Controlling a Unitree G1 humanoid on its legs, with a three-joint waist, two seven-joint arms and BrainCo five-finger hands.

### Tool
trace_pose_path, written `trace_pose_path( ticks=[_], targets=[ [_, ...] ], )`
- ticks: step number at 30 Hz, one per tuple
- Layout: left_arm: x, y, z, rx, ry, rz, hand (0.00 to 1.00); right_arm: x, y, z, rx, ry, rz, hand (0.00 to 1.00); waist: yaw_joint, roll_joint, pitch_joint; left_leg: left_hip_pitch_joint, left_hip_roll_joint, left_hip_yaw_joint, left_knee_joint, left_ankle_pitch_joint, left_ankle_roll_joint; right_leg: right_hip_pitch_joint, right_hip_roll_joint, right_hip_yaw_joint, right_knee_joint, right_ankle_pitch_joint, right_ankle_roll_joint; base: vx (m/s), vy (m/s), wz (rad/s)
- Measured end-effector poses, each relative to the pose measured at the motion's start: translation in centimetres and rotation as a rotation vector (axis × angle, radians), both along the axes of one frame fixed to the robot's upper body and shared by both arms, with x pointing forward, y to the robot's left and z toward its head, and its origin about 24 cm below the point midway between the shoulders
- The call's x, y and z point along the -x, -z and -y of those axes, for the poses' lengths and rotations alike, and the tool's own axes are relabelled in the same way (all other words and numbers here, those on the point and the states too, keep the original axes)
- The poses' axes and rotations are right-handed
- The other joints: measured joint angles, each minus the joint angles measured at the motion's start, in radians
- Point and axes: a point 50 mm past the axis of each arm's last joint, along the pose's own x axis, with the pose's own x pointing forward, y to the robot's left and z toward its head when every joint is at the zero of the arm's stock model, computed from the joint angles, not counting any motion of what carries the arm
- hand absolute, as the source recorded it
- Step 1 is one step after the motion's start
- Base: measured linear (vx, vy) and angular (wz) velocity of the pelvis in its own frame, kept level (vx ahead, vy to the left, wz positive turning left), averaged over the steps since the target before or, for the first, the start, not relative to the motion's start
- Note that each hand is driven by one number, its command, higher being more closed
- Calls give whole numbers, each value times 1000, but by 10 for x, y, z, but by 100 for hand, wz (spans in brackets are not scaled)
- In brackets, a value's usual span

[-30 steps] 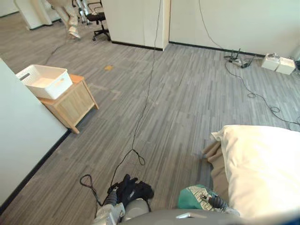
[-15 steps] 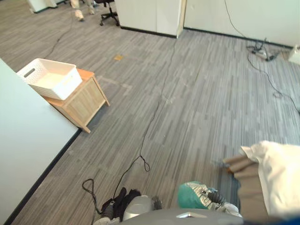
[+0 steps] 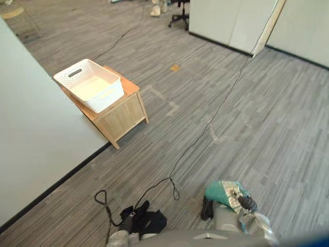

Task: Tidy the bed and pick cloth on bed and put in laundry

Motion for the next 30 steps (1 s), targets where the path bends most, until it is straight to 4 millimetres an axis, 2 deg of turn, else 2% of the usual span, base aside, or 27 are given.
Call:
trace_pose_path(
  ticks=[1,2,3,4,5,6,7,9,10,11,12,13,14,15,16,17,18,19,20,21,22,23,25,26,28,30],
  targets=[
    [0,0,0,4,-40,10,100,1,1,-1,19,-41,-19,100,2,6,-1,-50,22,-10,137,70,7,38,20,-14,-5,-40,-12,789,-382,11],
    [1,0,-1,11,-93,24,100,1,3,-3,46,-114,-53,100,3,10,2,-142,46,-47,343,170,-1,105,44,-27,-48,-68,-12,763,-351,21],
    [1,0,-1,10,-111,35,100,3,4,-3,65,-153,-73,100,3,7,11,-198,70,-63,466,175,-10,147,67,-31,-87,-75,-8,568,-219,34],
    [-1,-2,-4,5,-145,73,100,3,6,-3,85,-198,-100,100,7,25,23,-296,115,-55,674,143,-8,257,108,-45,-170,-75,-8,524,-187,30],
    [-3,-4,-8,-8,-159,103,100,5,8,-7,81,-222,-131,100,27,8,43,-378,123,-49,778,115,-4,352,127,-56,-242,-79,-7,501,-175,21],
    [-4,-5,-8,-10,-157,113,100,8,11,-8,80,-237,-155,100,38,1,45,-415,114,-45,791,101,-1,392,128,-61,-270,-77,-3,437,-142,8],
    [-5,-5,-8,-8,-154,131,100,12,14,-11,79,-264,-192,100,57,-10,48,-481,87,-22,760,74,11,449,128,-62,-318,-83,6,388,-102,-1],
    [-4,-5,-7,4,-161,138,100,9,14,-13,99,-323,-201,100,71,-8,48,-563,41,48,591,31,23,511,117,-62,-366,-96,27,382,-36,0],
    [-4,-5,-5,14,-159,139,100,10,14,-15,114,-363,-205,100,73,-12,47,-573,-1,121,379,32,29,539,96,-65,-383,-106,43,432,76,8],
    [-4,-5,-5,17,-155,138,100,10,14,-15,127,-383,-207,100,71,-13,47,-569,-35,178,212,56,36,559,79,-73,-393,-115,57,534,117,14],
    [-3,-5,-5,20,-157,132,100,13,14,-15,149,-408,-200,100,72,-17,46,-553,-74,256,-1,157,59,594,61,-89,-416,-126,80,470,117,11],
    [0,-4,-5,21,-163,121,100,16,15,-17,153,-420,-198,100,81,-27,40,-543,-84,305,-57,225,68,624,46,-95,-434,-128,101,513,121,9],
    [2,-4,-8,19,-178,115,100,19,16,-21,151,-433,-193,100,86,-41,32,-530,-94,353,-74,263,94,651,32,-102,-455,-125,122,538,136,20],
    [2,-4,-11,17,-192,109,100,19,16,-26,148,-451,-182,100,86,-54,18,-524,-114,366,-64,258,183,666,16,-119,-471,-108,160,542,132,26],
    [1,-5,-11,18,-196,109,100,20,17,-29,143,-457,-181,100,87,-49,14,-526,-112,375,-42,242,202,673,12,-126,-475,-90,182,498,130,26],
    [0,-5,-14,17,-219,110,100,16,16,-41,129,-486,-160,100,93,-65,18,-555,-88,398,61,211,222,693,12,-122,-489,-36,190,467,122,-8],
    [3,-5,-16,15,-254,97,100,7,14,-52,112,-506,-133,100,121,-74,27,-603,-48,450,216,166,201,712,9,-90,-476,15,194,423,146,-17],
    [7,-5,-20,4,-270,86,100,8,14,-56,103,-508,-136,100,134,-89,13,-601,-61,438,178,148,163,713,-10,-74,-457,16,195,338,174,-24],
    [15,-1,-14,10,-257,45,100,20,17,-54,97,-503,-158,100,129,-68,-30,-576,-84,401,8,206,180,694,3,-54,-394,15,196,278,226,18],
    [21,0,-18,-4,-233,11,100,23,19,-57,84,-483,-178,100,123,-77,-54,-539,-122,384,-19,150,208,680,-36,-39,-270,-14,212,295,210,35],
    [23,0,-20,-17,-214,-3,100,22,19,-56,85,-474,-175,100,108,-87,-56,-512,-145,372,-45,140,208,642,-72,-24,-155,-18,218,334,200,57],
    [22,0,-21,-29,-184,-12,100,16,17,-50,95,-457,-166,100,98,-91,-45,-461,-177,353,-72,117,201,536,-131,23,119,19,203,292,131,40],
    [21,1,-20,-43,-132,-27,100,12,15,-40,122,-443,-155,100,79,-75,-20,-376,-192,327,-97,92,194,384,-168,61,429,1,189,434,198,50],
    [19,1,-19,-52,-78,-31,100,7,13,-34,145,-436,-131,100,78,-64,-12,-310,-197,311,-132,95,195,311,-176,40,507,-49,178,451,190,51],
    [16,1,-18,-70,9,-34,100,4,11,-29,157,-419,-110,100,64,-53,-8,-247,-194,277,-143,97,193,242,-179,-30,452,-92,165,405,96,61],
    [9,-1,-21,-85,42,-15,100,1,9,-30,140,-386,-84,100,50,-67,-14,-227,-193,221,-131,79,163,184,-179,-83,295,-100,149,389,11,80]
  ],
)
